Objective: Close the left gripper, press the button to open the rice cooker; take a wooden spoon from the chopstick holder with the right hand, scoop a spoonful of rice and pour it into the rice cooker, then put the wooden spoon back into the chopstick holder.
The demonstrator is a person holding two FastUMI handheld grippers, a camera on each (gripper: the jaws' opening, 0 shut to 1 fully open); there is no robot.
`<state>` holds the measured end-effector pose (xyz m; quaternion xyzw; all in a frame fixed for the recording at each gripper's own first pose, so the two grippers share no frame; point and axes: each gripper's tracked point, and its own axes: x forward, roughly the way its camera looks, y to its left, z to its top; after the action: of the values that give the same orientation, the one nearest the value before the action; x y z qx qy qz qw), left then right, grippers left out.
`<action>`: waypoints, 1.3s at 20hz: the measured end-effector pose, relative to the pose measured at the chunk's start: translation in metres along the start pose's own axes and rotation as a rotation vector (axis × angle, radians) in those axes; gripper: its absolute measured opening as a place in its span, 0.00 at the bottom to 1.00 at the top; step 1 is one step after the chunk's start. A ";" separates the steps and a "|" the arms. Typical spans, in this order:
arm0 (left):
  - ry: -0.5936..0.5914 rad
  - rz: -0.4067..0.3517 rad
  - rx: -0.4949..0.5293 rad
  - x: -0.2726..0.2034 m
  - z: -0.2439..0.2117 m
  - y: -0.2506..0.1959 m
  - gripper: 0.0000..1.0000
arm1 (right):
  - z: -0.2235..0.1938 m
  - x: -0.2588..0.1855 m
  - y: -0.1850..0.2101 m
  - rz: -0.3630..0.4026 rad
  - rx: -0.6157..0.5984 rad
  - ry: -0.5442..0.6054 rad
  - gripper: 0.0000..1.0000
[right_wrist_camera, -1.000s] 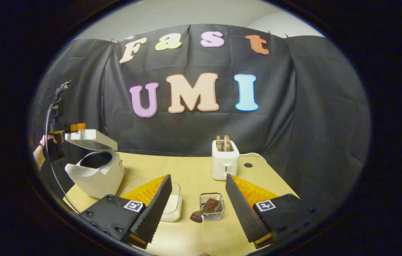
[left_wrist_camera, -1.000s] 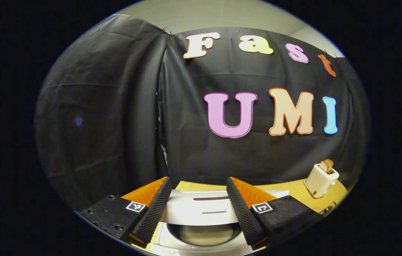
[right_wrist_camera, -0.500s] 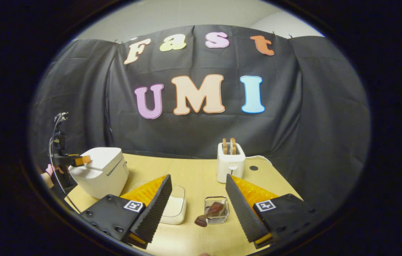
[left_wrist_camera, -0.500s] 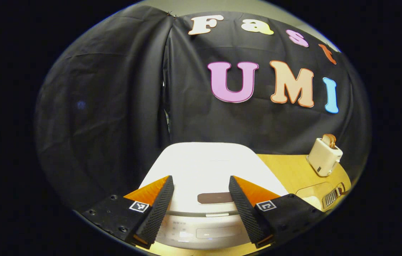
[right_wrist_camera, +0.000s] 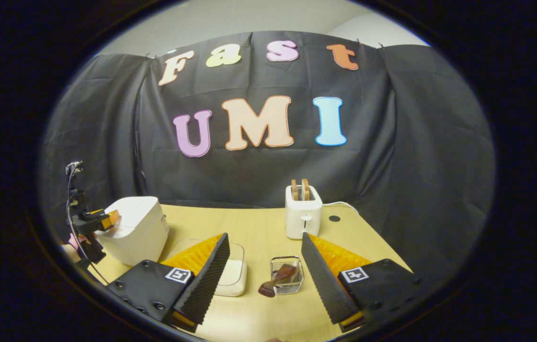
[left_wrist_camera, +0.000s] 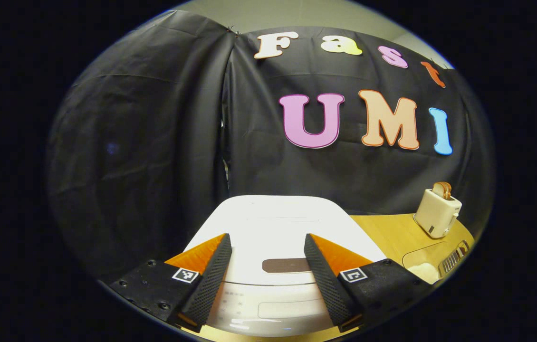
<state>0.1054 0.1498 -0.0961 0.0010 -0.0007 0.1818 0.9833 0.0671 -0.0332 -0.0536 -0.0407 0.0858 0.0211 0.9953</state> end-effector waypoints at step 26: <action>0.071 -0.190 -0.025 -0.109 0.043 -0.095 0.95 | 0.034 -0.026 0.002 -0.069 0.072 -0.173 0.97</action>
<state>0.0376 0.0223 -0.0538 -0.0178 0.0319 0.0878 0.9955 0.0474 -0.0293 -0.0156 -0.0059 -0.0013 -0.0129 0.9999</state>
